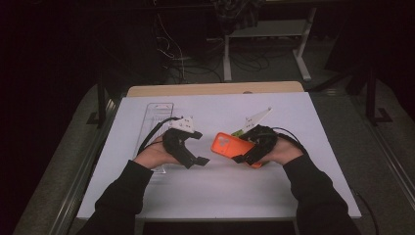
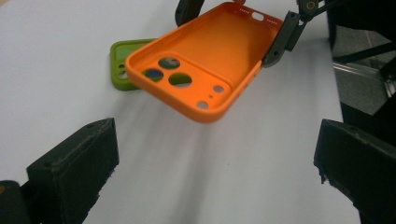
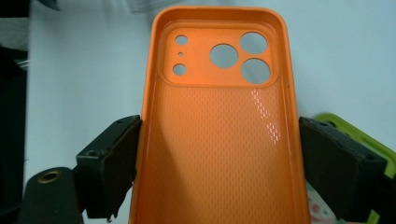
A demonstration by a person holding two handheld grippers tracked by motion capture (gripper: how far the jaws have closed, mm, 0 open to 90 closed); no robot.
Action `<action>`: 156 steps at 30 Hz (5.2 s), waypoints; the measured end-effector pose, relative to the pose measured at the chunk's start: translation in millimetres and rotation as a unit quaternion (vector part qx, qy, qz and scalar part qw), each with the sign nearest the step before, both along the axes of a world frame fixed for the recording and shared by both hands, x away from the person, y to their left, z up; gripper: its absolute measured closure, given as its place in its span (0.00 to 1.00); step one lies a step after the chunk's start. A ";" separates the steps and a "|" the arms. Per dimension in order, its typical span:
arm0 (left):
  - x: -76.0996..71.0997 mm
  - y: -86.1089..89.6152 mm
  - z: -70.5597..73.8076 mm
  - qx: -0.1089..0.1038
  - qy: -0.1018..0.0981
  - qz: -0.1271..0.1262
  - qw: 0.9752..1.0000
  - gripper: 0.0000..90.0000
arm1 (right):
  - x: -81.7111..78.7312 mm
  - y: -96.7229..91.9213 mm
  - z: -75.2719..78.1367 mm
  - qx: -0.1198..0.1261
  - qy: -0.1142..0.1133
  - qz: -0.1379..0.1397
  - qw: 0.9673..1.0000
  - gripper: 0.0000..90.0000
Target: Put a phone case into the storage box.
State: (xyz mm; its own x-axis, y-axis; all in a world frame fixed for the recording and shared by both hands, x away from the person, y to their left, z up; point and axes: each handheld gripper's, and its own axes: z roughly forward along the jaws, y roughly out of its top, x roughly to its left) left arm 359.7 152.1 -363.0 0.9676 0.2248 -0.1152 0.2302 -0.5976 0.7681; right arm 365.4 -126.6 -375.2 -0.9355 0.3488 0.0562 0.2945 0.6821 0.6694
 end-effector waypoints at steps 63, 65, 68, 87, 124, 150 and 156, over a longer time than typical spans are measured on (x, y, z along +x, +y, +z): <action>-22.9 -27.6 -21.5 0.095 -0.004 -0.133 0.987 0.14 | -34.1 53.7 1.1 -0.014 0.003 0.147 0.989 0.16; -22.8 -27.3 -21.4 0.094 -0.003 -0.134 0.986 0.15 | -34.5 53.7 1.3 -0.015 0.005 0.148 0.989 0.16; -22.8 -27.3 -21.5 0.094 0.000 -0.135 0.986 0.16 | -34.4 53.7 1.3 -0.015 0.005 0.149 0.989 0.16; -18.9 -20.9 -20.4 0.096 0.008 -0.099 0.990 0.18 | -29.2 35.2 12.3 0.030 -0.009 0.100 0.994 0.03; -8.8 0.1 -18.7 0.088 -0.007 0.141 0.986 0.18 | -37.0 -5.4 -23.1 0.072 -0.017 -0.231 0.970 0.00; -8.4 0.9 -19.7 0.097 0.001 0.149 0.984 0.18 | -42.3 10.8 -40.5 0.008 -0.089 -0.216 0.972 0.00; -8.6 0.3 -20.4 0.097 0.000 0.148 0.984 0.18 | -45.6 13.7 -39.4 -0.013 -0.124 -0.200 0.972 0.00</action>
State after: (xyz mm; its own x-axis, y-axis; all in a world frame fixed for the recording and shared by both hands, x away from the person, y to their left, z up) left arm 351.2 152.5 -383.3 0.8568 0.5138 -0.0425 0.4156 -0.6395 0.6468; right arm 319.8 -112.8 -414.6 -0.7085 0.6856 -0.1673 0.3708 0.5634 0.7383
